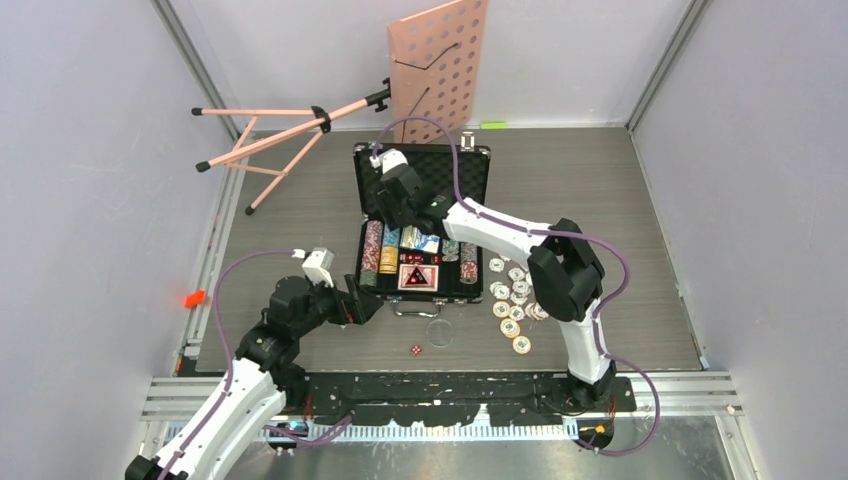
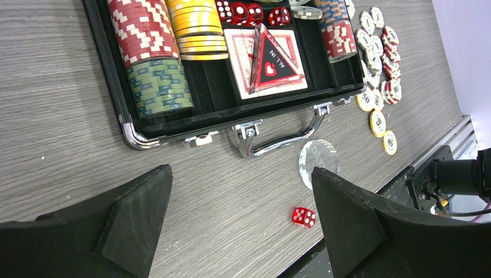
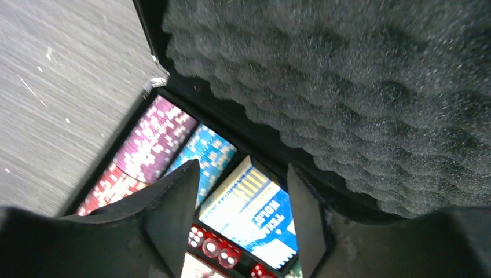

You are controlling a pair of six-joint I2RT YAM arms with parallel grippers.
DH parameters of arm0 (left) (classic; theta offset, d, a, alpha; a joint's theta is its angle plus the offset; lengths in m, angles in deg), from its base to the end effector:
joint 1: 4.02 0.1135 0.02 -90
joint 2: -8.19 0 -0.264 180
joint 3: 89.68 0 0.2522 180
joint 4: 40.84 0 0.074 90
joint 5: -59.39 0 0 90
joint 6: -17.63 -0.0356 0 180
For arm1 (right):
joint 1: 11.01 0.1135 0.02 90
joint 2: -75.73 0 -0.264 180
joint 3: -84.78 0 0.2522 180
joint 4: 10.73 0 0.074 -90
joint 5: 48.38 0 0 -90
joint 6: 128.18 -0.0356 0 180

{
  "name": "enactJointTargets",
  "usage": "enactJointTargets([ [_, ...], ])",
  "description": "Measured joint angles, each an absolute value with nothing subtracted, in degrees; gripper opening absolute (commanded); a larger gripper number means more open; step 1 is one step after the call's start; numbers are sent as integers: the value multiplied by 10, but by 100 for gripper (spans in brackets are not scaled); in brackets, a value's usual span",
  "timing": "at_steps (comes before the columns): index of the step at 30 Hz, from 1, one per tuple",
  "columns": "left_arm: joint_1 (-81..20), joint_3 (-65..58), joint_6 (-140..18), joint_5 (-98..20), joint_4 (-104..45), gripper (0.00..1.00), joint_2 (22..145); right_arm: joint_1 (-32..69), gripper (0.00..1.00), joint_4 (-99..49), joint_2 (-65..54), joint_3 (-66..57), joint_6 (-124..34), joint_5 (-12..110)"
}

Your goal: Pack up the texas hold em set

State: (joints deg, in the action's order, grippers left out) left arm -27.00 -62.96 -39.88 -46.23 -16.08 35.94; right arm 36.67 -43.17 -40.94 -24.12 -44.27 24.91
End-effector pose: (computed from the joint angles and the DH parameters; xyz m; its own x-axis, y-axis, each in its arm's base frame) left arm 0.1215 -0.0619 0.1848 -0.6597 -0.2821 -0.6965 0.2903 0.7593 -0.5825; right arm 0.3246 0.3413 0.2455 -0.4917 -0.3890 -0.7791 -0.5111 0.8533 -0.1036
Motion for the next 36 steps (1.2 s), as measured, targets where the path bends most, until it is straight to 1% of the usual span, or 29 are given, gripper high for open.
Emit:
enactJointTargets([
  [3,-270,-630,-399,-462,-161,94,359,375,51,-399,-412,-241,-460,224],
  [9,-270,-630,-399,-462,-161,94,359,372,47,-362,-430,-232,-489,199],
  [16,-270,-630,-399,-462,-161,94,359,376,40,-346,-436,-171,-514,191],
  [24,-270,-630,-399,-462,-161,94,359,395,38,-323,-436,-124,-532,178],
  [32,-270,-630,-399,-462,-161,94,355,400,44,-323,-416,-103,-539,173],
  [34,-270,-630,-399,-462,-161,94,355,403,49,-341,-404,-103,-538,172],
  [35,-270,-630,-399,-462,-161,94,355,404,61,-349,-398,-103,-538,172],
  [36,-270,-630,-399,-462,-161,94,355,406,68,-358,-388,-103,-538,172],
])
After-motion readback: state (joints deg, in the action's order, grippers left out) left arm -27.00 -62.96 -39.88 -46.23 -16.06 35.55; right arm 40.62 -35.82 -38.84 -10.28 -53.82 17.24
